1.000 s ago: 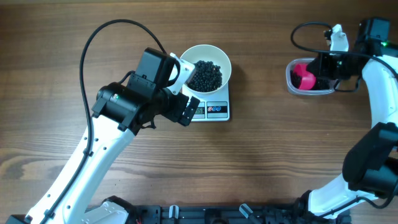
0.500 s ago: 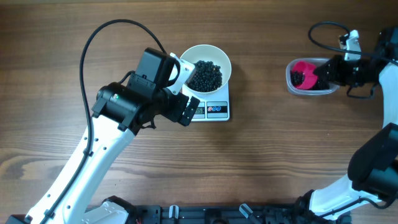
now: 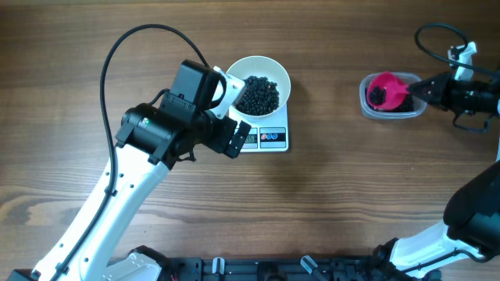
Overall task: Scoop item into bowl and weigh 150g on scale
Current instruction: 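Dip the pink scoop into the black beans with the right gripper, then lift the filled scoop and carry it over the white bowl, then tilt the scoop slightly with the right gripper to trickle beans into the bowl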
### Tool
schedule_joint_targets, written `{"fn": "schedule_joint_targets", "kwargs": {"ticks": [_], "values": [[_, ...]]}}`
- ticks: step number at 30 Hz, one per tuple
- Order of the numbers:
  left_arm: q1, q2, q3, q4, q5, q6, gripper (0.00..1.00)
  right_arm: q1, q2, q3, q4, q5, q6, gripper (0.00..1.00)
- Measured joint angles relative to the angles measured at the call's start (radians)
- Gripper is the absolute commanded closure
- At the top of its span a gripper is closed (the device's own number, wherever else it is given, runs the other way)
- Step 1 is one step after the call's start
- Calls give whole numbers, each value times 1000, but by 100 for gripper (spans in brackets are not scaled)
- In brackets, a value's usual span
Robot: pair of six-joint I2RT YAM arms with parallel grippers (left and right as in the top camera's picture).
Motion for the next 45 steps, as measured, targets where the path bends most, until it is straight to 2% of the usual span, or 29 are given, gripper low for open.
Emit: {"fn": "schedule_joint_targets", "kwargs": {"ticks": [6, 11, 15, 18, 22, 27, 31, 36, 39, 42, 43, 45], "values": [[0, 0, 0, 0, 0, 0, 0, 0, 0, 0, 32, -209, 0, 96], [0, 0, 0, 0, 0, 0, 0, 66, -21, -4, 167, -299, 45, 96], [0, 0, 0, -1, 0, 0, 0, 286, -65, -8, 430, -329, 201, 96], [0, 0, 0, 0, 0, 0, 0, 431, -66, -9, 556, -333, 288, 96], [0, 0, 0, 0, 0, 0, 0, 588, -66, -9, 611, -260, 323, 96], [0, 0, 0, 0, 0, 0, 0, 708, -66, -9, 603, -98, 205, 96], [0, 0, 0, 0, 0, 0, 0, 727, -66, -9, 574, 34, 75, 96], [0, 0, 0, 0, 0, 0, 0, 727, -67, -9, 549, 71, -20, 96], [0, 0, 0, 0, 0, 0, 0, 727, -69, -9, 476, 61, -130, 96], [0, 0, 0, 0, 0, 0, 0, 732, -70, -9, 464, 83, -158, 96], [0, 0, 0, 0, 0, 0, 0, 733, -71, -9, 422, 74, -217, 96], [0, 0, 0, 0, 0, 0, 0, 737, -72, -9, 423, 85, -226, 96]]}}
